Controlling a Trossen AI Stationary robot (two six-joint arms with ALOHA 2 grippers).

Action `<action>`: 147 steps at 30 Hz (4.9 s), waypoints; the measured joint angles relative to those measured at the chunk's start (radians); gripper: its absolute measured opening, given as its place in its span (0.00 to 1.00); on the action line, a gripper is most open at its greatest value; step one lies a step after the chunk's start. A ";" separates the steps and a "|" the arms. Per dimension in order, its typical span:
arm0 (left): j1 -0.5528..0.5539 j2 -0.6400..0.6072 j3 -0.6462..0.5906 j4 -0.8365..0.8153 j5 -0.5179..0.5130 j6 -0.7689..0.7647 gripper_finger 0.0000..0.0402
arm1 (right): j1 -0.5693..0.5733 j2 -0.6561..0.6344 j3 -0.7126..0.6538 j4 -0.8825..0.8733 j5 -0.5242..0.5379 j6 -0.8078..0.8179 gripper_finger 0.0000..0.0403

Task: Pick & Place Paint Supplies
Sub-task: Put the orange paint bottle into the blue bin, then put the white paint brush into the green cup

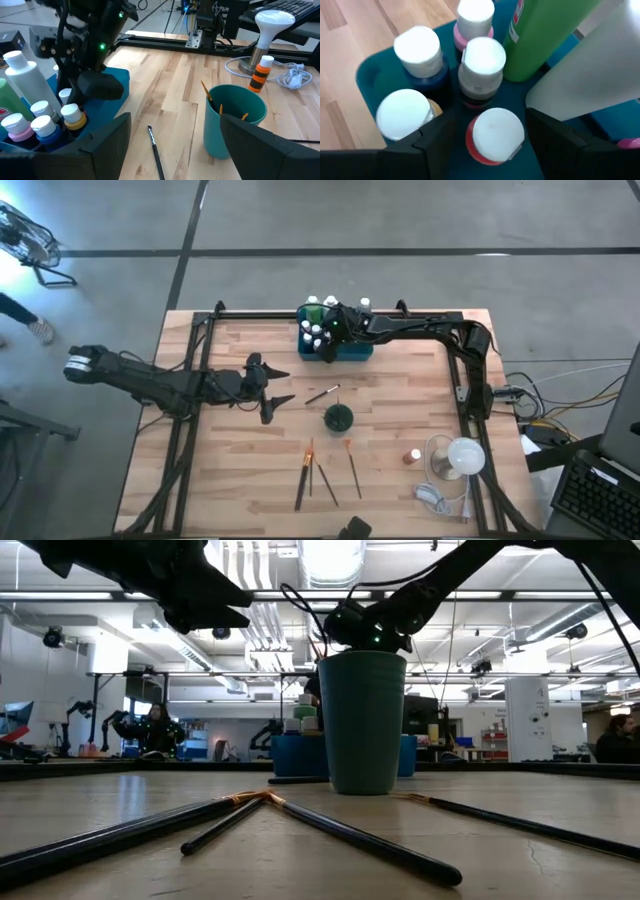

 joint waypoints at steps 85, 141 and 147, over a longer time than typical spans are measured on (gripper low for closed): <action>0.000 0.000 -0.001 -0.036 0.001 -0.010 0.77 | 0.205 -0.485 0.004 -0.269 0.126 -0.171 0.61; 0.115 0.067 -0.007 -0.162 0.115 -0.027 0.76 | 0.661 -0.707 -0.009 -1.044 0.233 0.576 0.58; 0.158 0.067 -0.006 -0.200 0.137 -0.025 0.76 | 0.661 -0.708 -0.017 -1.058 0.257 0.569 0.57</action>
